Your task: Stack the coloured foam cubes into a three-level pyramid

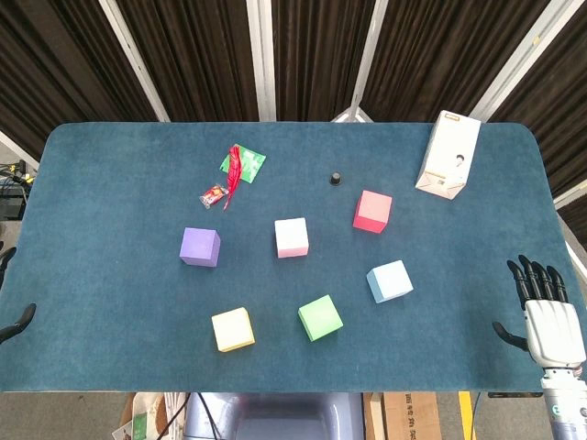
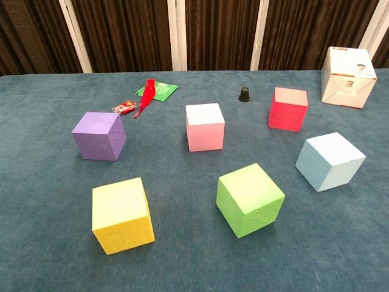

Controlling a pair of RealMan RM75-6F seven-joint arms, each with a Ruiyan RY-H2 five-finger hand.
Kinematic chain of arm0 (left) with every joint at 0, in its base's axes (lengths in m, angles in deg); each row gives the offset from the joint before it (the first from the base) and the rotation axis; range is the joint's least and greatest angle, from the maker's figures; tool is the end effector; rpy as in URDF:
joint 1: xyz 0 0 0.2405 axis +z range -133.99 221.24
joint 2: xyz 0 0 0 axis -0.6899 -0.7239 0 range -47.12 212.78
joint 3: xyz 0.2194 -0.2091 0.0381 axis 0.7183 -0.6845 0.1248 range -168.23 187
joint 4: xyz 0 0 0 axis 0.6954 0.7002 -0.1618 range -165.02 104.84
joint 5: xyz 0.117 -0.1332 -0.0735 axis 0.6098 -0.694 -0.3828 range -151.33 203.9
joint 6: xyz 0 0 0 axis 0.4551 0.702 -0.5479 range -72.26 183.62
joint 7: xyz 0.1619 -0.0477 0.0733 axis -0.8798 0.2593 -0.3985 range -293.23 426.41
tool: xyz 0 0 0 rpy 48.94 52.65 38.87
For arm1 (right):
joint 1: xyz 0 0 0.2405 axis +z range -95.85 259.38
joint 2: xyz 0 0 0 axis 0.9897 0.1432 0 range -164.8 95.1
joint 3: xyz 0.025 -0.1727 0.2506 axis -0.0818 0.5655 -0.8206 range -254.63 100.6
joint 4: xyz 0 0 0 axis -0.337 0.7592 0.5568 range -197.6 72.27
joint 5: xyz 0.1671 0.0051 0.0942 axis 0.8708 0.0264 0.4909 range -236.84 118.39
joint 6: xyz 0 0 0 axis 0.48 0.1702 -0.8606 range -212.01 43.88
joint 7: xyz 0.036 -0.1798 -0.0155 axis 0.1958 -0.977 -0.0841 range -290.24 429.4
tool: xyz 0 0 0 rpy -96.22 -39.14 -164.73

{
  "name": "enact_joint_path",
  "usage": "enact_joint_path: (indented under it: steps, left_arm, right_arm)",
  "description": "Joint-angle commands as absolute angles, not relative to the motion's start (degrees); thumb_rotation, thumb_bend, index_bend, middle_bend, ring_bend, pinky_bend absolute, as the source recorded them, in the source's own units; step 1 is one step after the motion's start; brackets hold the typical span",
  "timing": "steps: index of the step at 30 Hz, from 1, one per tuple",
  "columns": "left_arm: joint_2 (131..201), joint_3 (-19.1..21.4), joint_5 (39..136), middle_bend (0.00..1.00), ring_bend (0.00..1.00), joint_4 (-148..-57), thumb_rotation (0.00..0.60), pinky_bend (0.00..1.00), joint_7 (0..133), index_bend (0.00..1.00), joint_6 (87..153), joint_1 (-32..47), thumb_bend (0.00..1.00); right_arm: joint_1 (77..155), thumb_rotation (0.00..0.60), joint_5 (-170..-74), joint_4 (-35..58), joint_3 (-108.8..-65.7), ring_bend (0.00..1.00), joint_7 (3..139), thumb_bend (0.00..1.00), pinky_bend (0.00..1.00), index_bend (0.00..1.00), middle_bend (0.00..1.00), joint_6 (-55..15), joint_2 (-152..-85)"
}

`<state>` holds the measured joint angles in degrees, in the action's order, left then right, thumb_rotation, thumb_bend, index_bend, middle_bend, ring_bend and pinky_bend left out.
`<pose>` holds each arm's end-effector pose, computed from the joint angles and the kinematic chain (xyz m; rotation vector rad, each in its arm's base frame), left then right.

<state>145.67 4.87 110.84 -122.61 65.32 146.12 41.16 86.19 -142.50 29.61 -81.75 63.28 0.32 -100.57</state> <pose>-0.3514 0.2129 0.2275 -1.2844 -0.8135 -0.9077 -0.3540 -0.2266 0.1939 1.3575 -0.8538 0.8298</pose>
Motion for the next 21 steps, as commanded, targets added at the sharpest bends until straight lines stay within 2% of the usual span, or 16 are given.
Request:
enact_joint_path:
  steps: [1,21]
  left_arm:
    - [145.65,5.03,111.12,0.0,0.0,-122.65,0.6,0.0,65.26,0.05,146.08,41.15,0.38]
    - [145.51,5.63,112.75,0.0,0.0,-123.34,0.6,0.0,64.81,0.05,147.01,41.62,0.38]
  right_arm:
    - [86.08,0.6,-142.66,29.89,-81.66,0.0,63.23,0.19,0.0,0.02,0.03,0.49,-100.39]
    - [86.84,0.6,-142.76,31.39,-80.75,0.0,67.56,0.19,0.0,0.02,0.03,-2.48,-99.93]
